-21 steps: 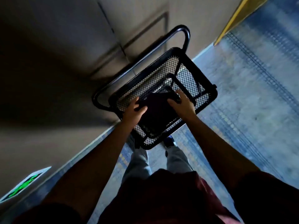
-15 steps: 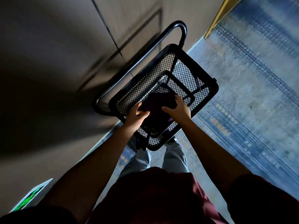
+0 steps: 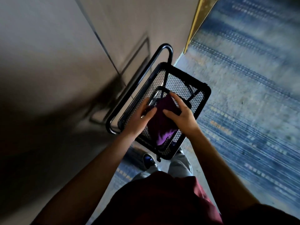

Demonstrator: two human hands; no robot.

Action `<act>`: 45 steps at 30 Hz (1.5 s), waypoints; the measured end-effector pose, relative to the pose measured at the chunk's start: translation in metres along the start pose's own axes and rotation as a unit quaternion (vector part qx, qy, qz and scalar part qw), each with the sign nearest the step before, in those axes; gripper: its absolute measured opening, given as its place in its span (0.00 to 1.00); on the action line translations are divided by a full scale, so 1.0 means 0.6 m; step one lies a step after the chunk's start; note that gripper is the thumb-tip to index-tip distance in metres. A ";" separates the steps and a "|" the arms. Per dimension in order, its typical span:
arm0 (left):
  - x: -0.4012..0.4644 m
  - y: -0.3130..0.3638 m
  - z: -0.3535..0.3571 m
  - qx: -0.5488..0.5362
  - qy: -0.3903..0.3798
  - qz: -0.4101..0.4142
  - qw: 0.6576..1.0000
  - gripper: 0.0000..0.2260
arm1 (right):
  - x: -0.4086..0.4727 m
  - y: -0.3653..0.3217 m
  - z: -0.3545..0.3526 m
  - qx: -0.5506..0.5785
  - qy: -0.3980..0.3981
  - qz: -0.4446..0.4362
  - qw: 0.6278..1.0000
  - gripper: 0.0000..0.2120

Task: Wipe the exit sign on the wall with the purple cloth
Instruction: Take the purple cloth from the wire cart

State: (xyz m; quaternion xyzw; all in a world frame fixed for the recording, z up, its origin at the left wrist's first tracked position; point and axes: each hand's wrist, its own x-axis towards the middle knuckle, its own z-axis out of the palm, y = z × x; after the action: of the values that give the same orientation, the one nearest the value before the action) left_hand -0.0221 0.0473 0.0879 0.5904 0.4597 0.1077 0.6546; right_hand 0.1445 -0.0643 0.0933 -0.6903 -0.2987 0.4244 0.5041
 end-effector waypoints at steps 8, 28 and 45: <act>-0.051 0.070 -0.013 -0.081 -0.086 0.033 0.992 0.31 | -0.053 -0.102 -0.014 0.097 -0.048 -0.040 0.993 0.16; -0.239 0.071 0.010 -0.022 0.190 0.128 0.973 0.21 | -0.193 -0.095 0.046 -0.048 0.025 -0.137 0.989 0.30; -0.617 -0.130 0.155 -0.169 0.421 0.025 0.891 0.30 | -0.437 -0.001 0.119 -0.050 -0.389 -0.064 0.917 0.29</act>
State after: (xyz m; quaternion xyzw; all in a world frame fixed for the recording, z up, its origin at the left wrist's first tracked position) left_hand -0.1910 -0.2903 0.1845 0.3808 0.6525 0.4385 0.4867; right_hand -0.0400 -0.2526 0.1591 -0.4743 -0.5359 0.6109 0.3386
